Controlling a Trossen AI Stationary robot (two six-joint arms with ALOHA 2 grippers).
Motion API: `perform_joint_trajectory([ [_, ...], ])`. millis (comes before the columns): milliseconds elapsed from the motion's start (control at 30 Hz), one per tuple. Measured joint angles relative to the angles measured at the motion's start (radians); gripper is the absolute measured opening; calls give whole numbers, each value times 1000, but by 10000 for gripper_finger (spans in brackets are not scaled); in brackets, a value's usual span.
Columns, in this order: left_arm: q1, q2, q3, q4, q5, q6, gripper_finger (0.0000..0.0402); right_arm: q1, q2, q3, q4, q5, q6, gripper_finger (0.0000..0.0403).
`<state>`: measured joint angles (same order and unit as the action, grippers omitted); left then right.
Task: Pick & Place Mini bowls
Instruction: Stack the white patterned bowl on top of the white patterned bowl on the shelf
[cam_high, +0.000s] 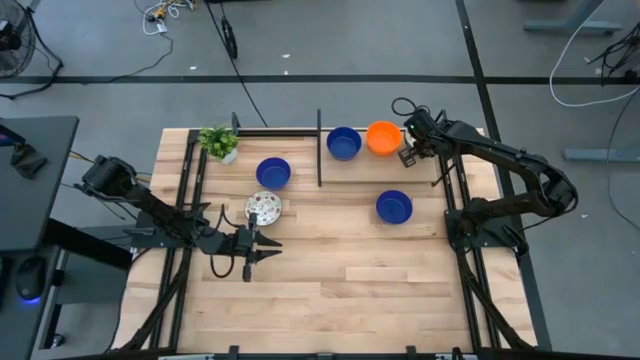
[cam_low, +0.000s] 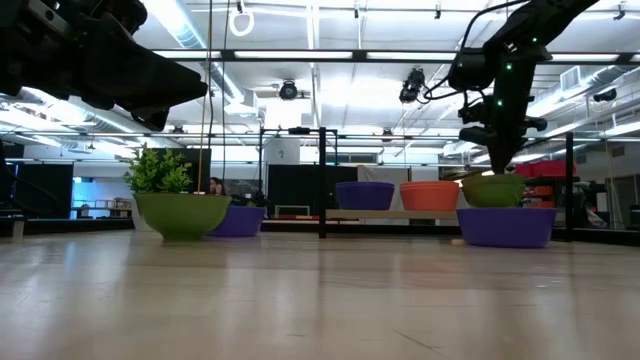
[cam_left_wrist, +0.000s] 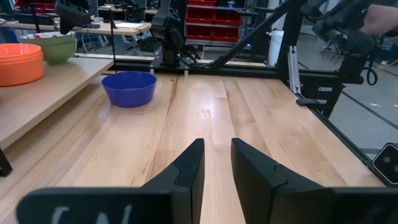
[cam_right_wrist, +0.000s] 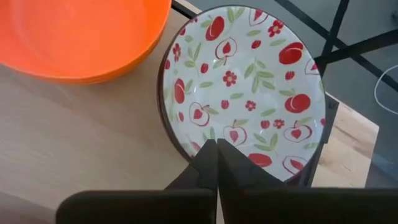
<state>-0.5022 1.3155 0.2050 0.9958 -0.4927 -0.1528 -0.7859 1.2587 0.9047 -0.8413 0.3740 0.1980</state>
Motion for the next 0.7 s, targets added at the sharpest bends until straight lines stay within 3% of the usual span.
perform_joint_trajectory([
  [700, 0, 0, 0, 0, 0, 2, 83, -19, 2, 0, -11, -65, -50, 1],
])
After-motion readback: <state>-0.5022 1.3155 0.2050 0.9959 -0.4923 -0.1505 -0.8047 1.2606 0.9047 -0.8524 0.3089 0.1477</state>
